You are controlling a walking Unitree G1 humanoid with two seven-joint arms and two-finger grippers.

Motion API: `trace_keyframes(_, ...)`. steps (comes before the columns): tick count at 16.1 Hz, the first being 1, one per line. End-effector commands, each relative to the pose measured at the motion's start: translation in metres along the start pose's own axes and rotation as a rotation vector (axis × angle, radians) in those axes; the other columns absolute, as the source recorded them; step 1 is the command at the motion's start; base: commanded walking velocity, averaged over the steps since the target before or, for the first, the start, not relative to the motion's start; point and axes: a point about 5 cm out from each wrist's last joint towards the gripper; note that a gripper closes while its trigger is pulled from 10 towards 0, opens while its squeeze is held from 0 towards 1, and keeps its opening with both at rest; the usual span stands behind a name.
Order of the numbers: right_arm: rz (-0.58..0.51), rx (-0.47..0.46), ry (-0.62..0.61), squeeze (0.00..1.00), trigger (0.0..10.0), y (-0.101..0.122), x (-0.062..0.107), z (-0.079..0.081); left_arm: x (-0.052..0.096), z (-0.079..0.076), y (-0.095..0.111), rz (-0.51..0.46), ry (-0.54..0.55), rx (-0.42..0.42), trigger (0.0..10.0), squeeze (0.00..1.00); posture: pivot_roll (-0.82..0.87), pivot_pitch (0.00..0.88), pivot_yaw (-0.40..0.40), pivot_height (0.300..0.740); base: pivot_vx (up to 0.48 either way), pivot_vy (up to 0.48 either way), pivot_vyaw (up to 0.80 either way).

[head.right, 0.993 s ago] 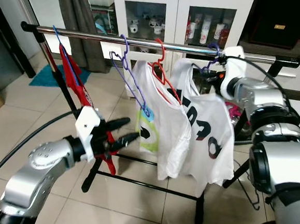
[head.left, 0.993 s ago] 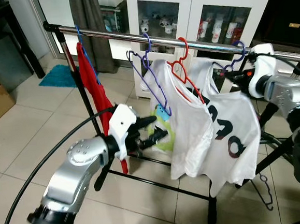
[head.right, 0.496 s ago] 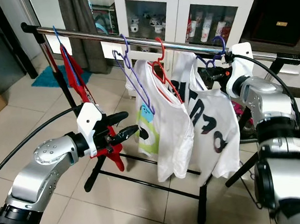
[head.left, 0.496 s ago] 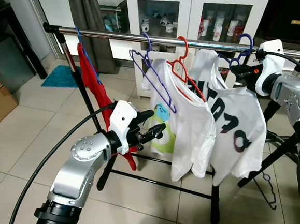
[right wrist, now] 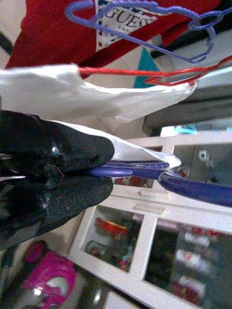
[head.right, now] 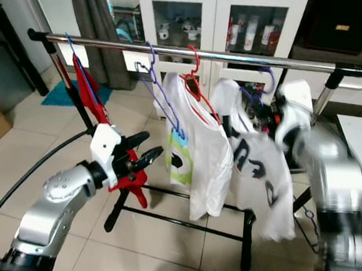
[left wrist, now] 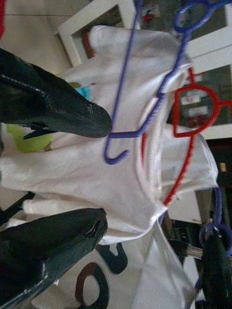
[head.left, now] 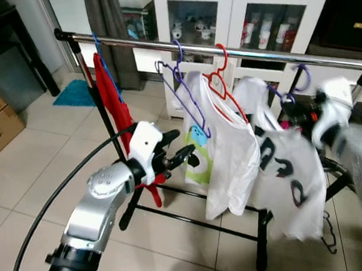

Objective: Hang hanger

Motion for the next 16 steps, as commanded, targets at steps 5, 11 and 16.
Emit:
trace_keyframes(5,-0.182,-0.085,-0.174,0.00,0.0,-0.010,0.034,0.030,0.010,0.000,-0.007,0.004,0.061,0.026,10.0,0.00,-0.03,0.000,0.031,0.740,-0.268,0.000,0.00)
trace_keyframes(11,-0.102,-0.040,-0.242,0.00,0.0,-0.034,0.047,0.049,0.018,-0.005,-0.012,0.011,0.078,0.045,10.0,0.00,-0.02,0.000,-0.005,0.740,-0.127,0.000,0.00)
trace_keyframes(16,-0.056,-0.018,-0.211,0.00,0.0,-0.038,0.045,0.050,0.021,-0.006,-0.012,0.010,0.086,0.046,10.0,0.00,-0.01,0.000,-0.025,0.740,0.000,0.000,0.00)
Point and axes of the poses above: a point about 5 cm out from each wrist's last joint towards the gripper, its own x axis pointing back from the gripper into the wrist, its own y axis along the axis of the wrist's last joint, z = x × y, and after that the axes turned 5 degrees about -x, right-handed
